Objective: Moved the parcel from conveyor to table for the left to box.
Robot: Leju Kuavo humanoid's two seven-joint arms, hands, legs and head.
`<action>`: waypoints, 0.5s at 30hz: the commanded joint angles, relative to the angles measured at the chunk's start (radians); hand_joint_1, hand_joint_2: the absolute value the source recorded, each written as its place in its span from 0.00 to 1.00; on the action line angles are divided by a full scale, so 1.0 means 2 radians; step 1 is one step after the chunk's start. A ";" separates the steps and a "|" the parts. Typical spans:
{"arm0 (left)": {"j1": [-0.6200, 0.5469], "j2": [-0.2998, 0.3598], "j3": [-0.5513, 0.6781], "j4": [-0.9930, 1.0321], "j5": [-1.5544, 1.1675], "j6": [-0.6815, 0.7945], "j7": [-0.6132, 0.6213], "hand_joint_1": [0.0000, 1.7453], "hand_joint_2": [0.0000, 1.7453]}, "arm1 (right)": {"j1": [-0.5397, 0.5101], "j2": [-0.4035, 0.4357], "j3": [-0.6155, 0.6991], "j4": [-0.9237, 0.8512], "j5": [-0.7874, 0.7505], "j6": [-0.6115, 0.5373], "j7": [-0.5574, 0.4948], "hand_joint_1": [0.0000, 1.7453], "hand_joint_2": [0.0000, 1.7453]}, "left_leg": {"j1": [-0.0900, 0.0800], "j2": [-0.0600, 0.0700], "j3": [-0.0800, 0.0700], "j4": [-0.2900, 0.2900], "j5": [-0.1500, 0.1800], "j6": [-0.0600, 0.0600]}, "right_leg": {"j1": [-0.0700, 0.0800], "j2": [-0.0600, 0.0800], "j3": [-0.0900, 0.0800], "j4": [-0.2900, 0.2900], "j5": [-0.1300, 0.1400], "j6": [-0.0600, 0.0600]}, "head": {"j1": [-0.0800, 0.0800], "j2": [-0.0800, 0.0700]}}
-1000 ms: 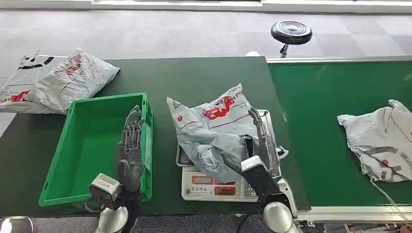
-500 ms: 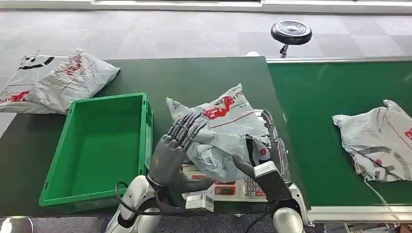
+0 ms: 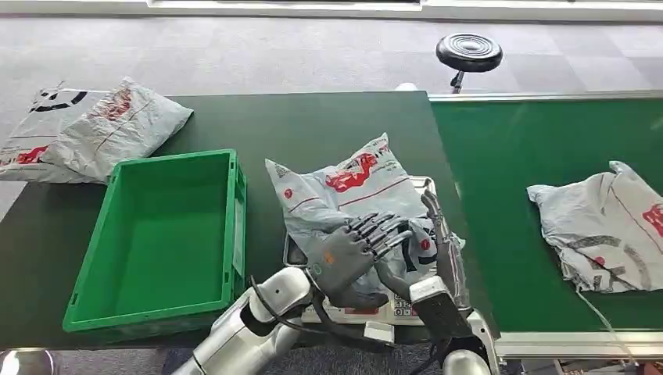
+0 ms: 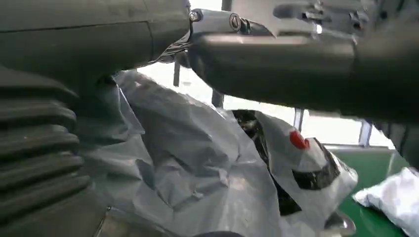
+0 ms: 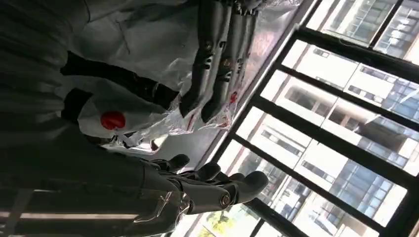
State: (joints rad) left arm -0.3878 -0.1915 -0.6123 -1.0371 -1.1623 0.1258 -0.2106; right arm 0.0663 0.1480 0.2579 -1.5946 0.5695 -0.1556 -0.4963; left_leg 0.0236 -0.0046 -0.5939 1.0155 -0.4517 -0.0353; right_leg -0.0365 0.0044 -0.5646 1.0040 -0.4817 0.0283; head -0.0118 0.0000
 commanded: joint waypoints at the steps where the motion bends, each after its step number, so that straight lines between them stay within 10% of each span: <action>1: -0.057 -0.027 -0.039 0.135 0.007 -0.014 0.003 0.00 1.00 | 0.009 0.000 -0.016 -0.009 0.002 0.001 0.008 0.00 1.00 | 0.000 -0.001 0.000 -0.001 0.001 0.001 | 0.000 -0.002 0.001 -0.001 0.000 -0.001 | 0.000 0.000; 10: -0.063 -0.029 -0.044 0.152 0.008 -0.011 0.000 0.00 1.00 | 0.012 0.001 -0.017 -0.014 0.004 0.001 0.010 0.00 1.00 | 0.000 0.000 0.000 -0.001 0.000 0.001 | 0.000 -0.001 0.001 -0.001 0.000 -0.001 | 0.000 0.000; 11: -0.063 -0.028 -0.045 0.153 0.007 -0.007 -0.002 0.13 1.00 | 0.013 0.002 -0.017 -0.015 0.005 0.002 0.011 0.00 1.00 | 0.000 0.000 0.001 -0.001 0.000 0.001 | 0.000 -0.001 0.001 -0.001 0.000 -0.002 | 0.000 0.000; 12: -0.062 -0.029 -0.044 0.154 0.009 0.002 -0.003 1.00 1.00 | 0.016 0.004 -0.018 -0.019 0.006 0.001 0.011 0.00 1.00 | 0.000 0.000 0.001 -0.001 0.000 0.001 | 0.000 0.000 0.001 -0.001 0.000 -0.001 | 0.000 0.000; 15: -0.060 -0.026 -0.041 0.144 0.008 0.006 0.000 1.00 1.00 | 0.025 0.007 -0.020 -0.030 0.010 0.000 0.014 0.00 1.00 | 0.000 0.000 0.000 0.000 0.000 0.001 | 0.000 -0.001 0.001 -0.001 0.000 -0.001 | 0.000 0.000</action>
State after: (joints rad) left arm -0.4682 -0.2560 -0.6497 -0.8313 -1.1429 0.1175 -0.2129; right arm 0.1015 0.1564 0.2369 -1.6292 0.5775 -0.1568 -0.4814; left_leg 0.0237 -0.0047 -0.5942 1.0154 -0.4516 -0.0353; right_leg -0.0364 0.0044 -0.5646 1.0041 -0.4817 0.0283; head -0.0118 0.0000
